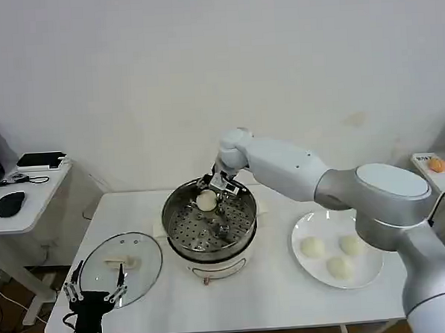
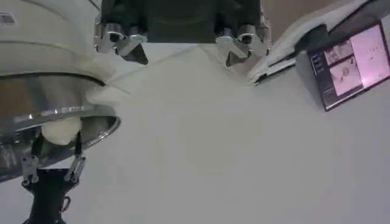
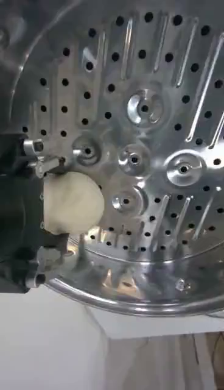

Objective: Take steamed baozi put them in steamer then cover it.

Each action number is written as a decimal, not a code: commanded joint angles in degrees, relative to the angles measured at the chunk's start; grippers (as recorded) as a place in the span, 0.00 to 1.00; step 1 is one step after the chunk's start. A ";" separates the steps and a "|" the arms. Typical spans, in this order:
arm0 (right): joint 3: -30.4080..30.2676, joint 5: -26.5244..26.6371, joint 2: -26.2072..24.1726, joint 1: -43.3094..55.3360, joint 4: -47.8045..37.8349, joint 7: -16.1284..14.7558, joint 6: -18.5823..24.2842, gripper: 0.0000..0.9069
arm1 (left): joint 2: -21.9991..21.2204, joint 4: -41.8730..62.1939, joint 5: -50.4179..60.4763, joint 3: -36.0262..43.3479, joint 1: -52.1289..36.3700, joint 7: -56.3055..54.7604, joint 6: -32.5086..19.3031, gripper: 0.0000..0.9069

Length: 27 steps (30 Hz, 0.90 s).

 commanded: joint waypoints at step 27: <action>-22.93 30.56 -57.38 20.96 49.90 3.00 -40.16 1.00 | 9.21 1.11 -11.11 -2.86 -4.40 0.28 3.03 1.00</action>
